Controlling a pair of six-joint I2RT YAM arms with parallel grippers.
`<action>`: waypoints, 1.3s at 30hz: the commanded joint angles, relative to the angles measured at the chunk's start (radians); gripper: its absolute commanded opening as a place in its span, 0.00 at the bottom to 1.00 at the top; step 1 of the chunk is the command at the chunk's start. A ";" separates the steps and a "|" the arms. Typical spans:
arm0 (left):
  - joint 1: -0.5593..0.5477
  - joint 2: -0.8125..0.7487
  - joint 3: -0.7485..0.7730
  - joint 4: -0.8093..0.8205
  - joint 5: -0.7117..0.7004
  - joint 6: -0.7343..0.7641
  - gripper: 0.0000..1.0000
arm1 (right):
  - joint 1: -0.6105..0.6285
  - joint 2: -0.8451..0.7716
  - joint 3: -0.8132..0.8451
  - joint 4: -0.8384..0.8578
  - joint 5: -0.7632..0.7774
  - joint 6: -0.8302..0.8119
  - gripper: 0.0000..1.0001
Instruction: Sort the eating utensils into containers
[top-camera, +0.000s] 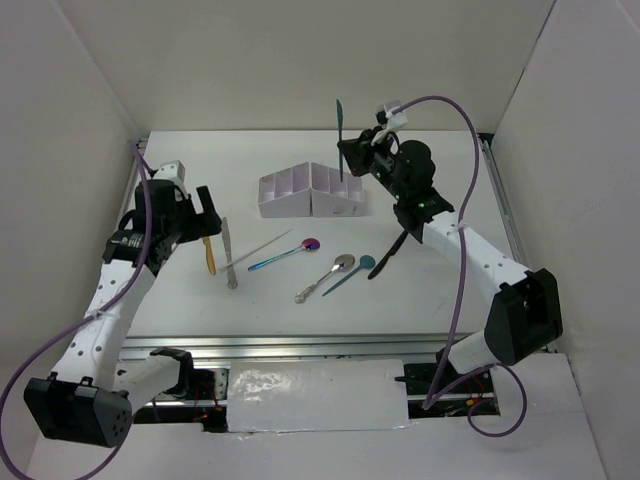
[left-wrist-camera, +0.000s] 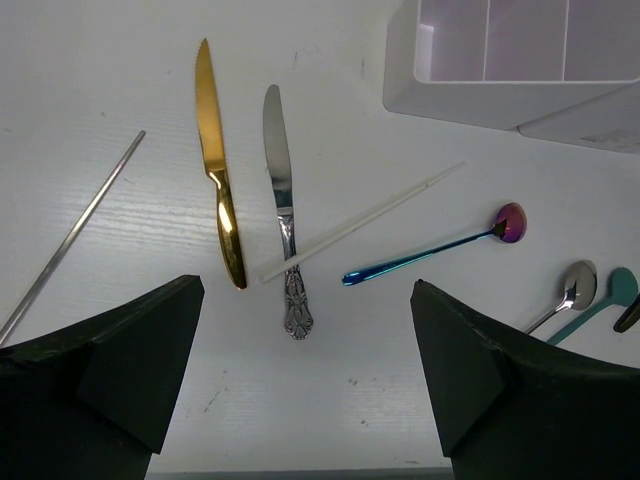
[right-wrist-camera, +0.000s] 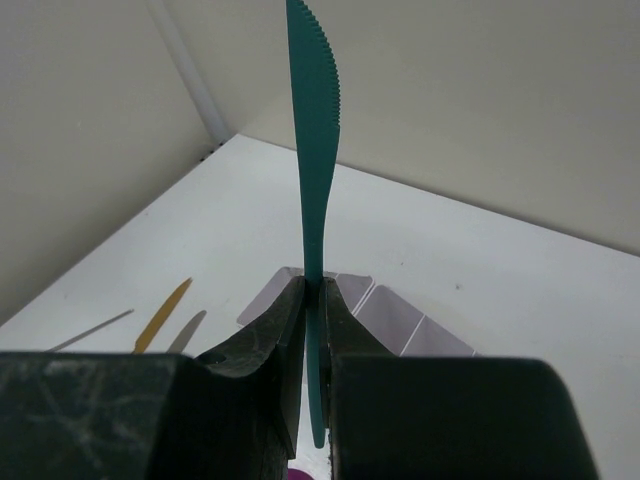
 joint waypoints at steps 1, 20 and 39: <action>0.002 -0.039 0.001 0.047 -0.027 -0.017 0.99 | 0.011 0.021 0.043 0.113 -0.041 -0.036 0.00; 0.001 -0.028 0.013 0.044 -0.012 0.023 0.99 | 0.019 0.117 0.052 0.368 -0.039 0.028 0.00; 0.001 -0.077 -0.067 0.196 0.026 0.026 0.99 | 0.011 -0.332 -0.050 -0.037 -0.056 -0.097 0.00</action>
